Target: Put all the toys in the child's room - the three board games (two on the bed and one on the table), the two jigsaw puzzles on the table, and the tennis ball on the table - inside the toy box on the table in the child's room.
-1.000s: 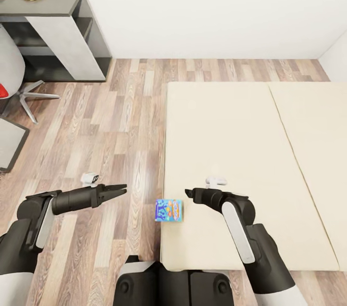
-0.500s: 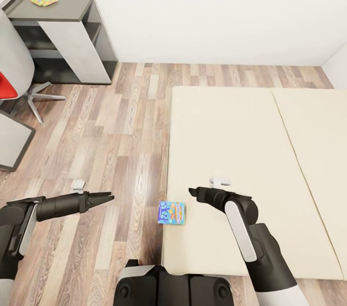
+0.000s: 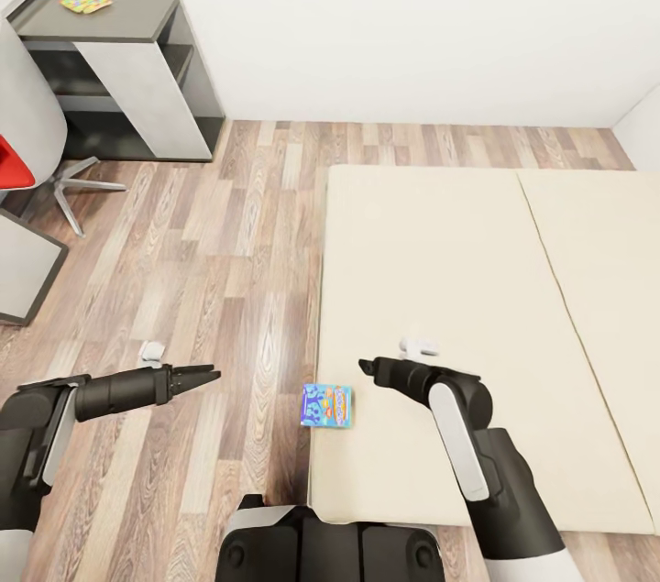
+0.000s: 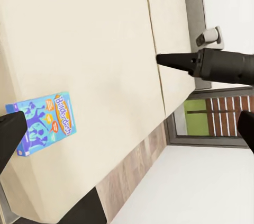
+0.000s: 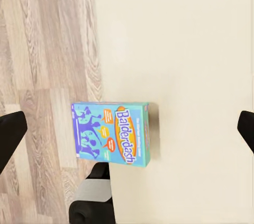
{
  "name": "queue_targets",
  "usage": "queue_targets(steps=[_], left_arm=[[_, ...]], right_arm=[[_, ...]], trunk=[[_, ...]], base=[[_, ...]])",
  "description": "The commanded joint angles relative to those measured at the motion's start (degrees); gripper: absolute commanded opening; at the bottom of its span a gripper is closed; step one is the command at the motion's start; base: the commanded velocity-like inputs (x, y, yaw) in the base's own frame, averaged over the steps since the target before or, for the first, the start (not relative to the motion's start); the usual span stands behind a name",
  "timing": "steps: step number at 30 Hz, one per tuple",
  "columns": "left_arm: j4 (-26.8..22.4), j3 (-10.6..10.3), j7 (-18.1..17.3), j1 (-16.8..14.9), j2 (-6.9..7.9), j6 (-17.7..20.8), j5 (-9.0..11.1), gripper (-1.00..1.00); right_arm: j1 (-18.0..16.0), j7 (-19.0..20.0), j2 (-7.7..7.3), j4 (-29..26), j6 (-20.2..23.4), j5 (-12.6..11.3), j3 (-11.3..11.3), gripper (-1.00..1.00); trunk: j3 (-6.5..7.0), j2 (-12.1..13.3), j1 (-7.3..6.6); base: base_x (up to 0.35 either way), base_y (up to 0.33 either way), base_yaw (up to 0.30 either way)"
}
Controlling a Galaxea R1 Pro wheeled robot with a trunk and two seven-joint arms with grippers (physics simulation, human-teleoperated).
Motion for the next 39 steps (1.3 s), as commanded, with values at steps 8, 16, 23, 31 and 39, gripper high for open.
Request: queue_targets(steps=[8, 16, 23, 31, 39], left_arm=[[0.08, -0.01, -0.03, -0.02, -0.09, 0.63, 0.04, 1.0], [0.1, -0.01, 0.01, -0.02, -0.1, 0.64, 0.04, 1.0], [0.11, -0.01, 0.01, -0.02, -0.1, 0.64, 0.03, 1.0], [0.15, -0.01, 0.01, -0.02, -0.1, 0.64, 0.03, 1.0], [0.14, -0.01, 0.01, -0.02, -0.1, 0.64, 0.03, 1.0]], right_arm=[[0.0, -0.41, -0.51, 1.37, -1.07, -0.64, -0.33, 1.0], [0.01, -0.39, -0.56, 1.49, -1.19, -0.65, -0.36, 1.0], [0.01, -0.39, -0.56, 1.51, -1.2, -0.64, -0.37, 1.0], [0.01, -0.39, -0.56, 1.51, -1.28, -0.66, -0.37, 1.0], [0.01, -0.39, -0.56, 1.51, -1.34, -0.63, -0.37, 1.0]], trunk=[[-0.07, -0.09, 0.03], [-0.06, -0.09, 0.03], [0.21, -0.09, 0.03], [0.85, -0.09, 0.03], [1.59, -0.09, 0.03]], base=[[0.0, 0.0, 0.0], [0.0, 0.0, 0.0], [0.0, 0.0, 0.0], [0.0, 0.0, 0.0], [0.0, 0.0, 0.0]])
